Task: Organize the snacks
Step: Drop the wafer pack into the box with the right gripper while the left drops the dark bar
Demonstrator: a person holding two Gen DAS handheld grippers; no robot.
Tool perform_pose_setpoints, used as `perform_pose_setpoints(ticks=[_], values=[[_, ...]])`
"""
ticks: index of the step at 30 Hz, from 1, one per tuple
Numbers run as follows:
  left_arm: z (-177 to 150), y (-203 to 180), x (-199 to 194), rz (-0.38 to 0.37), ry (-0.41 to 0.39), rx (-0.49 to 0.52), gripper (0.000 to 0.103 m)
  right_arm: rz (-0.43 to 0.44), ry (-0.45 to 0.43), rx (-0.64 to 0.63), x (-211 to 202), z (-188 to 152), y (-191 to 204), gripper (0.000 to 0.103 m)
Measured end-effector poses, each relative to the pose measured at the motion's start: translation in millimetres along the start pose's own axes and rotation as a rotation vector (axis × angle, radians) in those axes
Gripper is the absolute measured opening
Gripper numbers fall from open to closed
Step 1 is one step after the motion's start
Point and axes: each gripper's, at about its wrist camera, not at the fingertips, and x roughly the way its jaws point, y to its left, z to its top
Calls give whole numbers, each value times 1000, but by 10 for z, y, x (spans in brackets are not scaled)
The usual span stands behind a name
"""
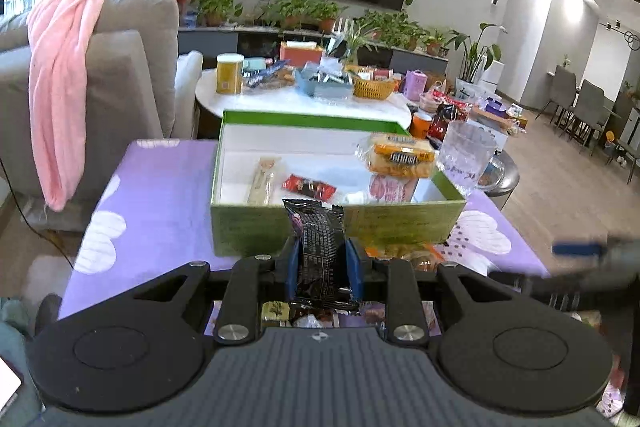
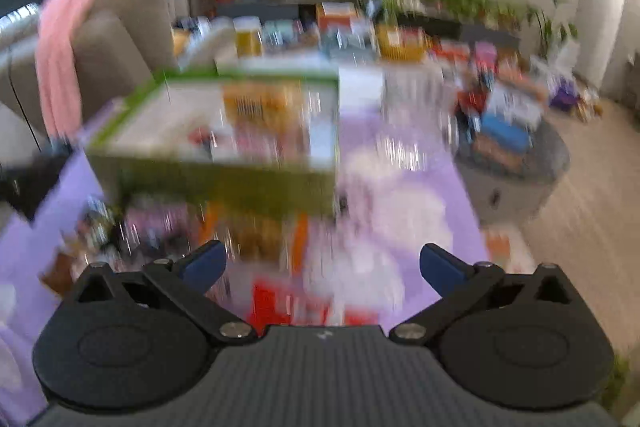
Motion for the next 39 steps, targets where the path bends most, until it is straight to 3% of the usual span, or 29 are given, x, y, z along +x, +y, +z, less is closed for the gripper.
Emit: perform_pose_setpoints(ticks=[4, 7, 9, 15, 22, 29, 39], values=[[-55, -5, 82, -9, 28, -6, 23, 6, 126, 44, 155, -369, 112, 103], [-65, -26, 64, -20, 24, 0, 23, -45, 171, 23, 287, -467, 190, 103], [-64, -21, 36, -20, 18, 3, 23, 7, 171, 69, 301, -459, 123, 80], [23, 17, -25, -8, -15, -9, 23, 25, 25, 82, 23, -222, 53, 79], [304, -13, 40, 1, -65, 24, 23, 81, -142, 39, -111, 319, 127, 79], [499, 53, 322, 9, -60, 19, 23, 93, -115, -15, 343, 616, 259, 79], [696, 242, 1020, 18, -11, 15, 23, 80, -74, -31, 906, 823, 350, 79]])
